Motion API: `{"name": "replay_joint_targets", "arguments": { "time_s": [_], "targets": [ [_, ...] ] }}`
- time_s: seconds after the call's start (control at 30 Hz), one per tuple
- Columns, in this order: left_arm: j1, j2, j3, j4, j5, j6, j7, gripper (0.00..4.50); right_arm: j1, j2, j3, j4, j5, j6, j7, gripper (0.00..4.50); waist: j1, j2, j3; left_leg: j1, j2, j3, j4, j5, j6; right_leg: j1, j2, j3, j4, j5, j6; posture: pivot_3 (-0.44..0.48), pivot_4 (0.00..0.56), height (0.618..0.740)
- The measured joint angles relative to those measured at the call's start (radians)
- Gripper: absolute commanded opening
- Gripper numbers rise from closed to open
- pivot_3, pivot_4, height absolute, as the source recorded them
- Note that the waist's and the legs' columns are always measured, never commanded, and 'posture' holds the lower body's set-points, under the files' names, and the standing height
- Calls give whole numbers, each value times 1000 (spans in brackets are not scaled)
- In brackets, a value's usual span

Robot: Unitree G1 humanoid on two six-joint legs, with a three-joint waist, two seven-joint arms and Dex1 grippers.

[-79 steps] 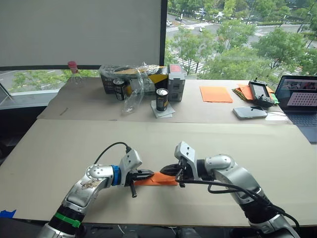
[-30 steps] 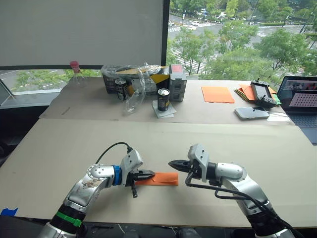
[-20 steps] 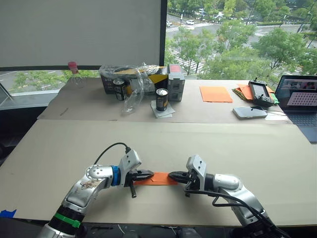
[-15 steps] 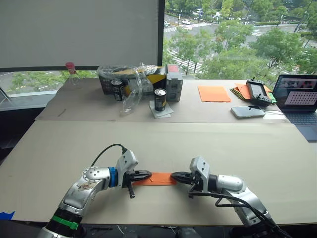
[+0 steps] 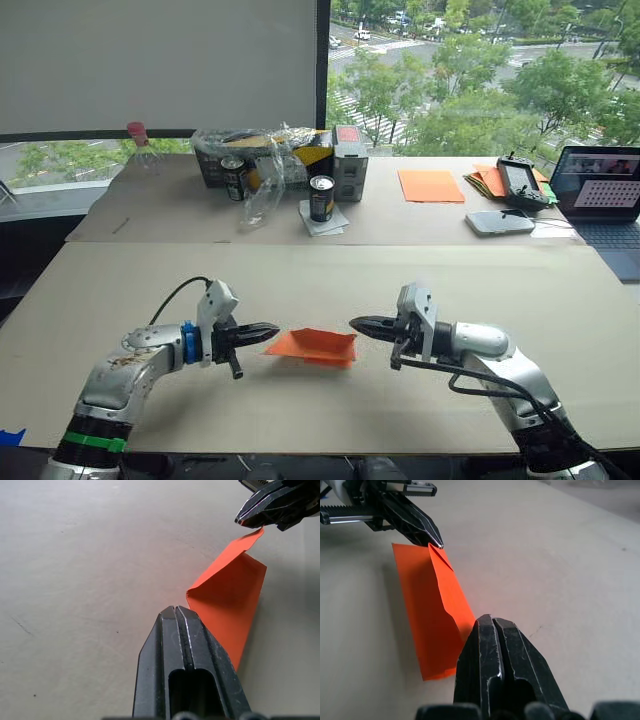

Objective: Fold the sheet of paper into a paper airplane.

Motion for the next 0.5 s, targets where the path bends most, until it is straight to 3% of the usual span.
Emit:
{"name": "replay_joint_targets", "arguments": {
  "time_s": [0.27, 0.33, 0.5],
  "targets": [
    [-58, 161, 37, -39, -36, 72, -71, 0, -197, -157, -35, -258, 279, 391, 50, 36, 5, 0, 8, -8, 0, -1, 0, 0, 1, -7, 0, -2, -1, 1, -1, 0, 150, 730],
    [-45, 220, 46, -91, -73, 123, -108, 0, -194, -193, 11, -292, 278, 430, 60, 36, 3, 0, 8, -18, -1, -1, 2, 0, 0, -17, -1, -1, 2, 1, -2, 0, 150, 730],
    [28, 317, 107, -216, -197, 245, -170, 0, -171, -219, 120, -313, 200, 424, 51, 36, -3, -1, 8, -17, 0, 0, 2, 0, 0, -17, -1, -1, 3, 1, -2, 0, 150, 730]
  ]
}}
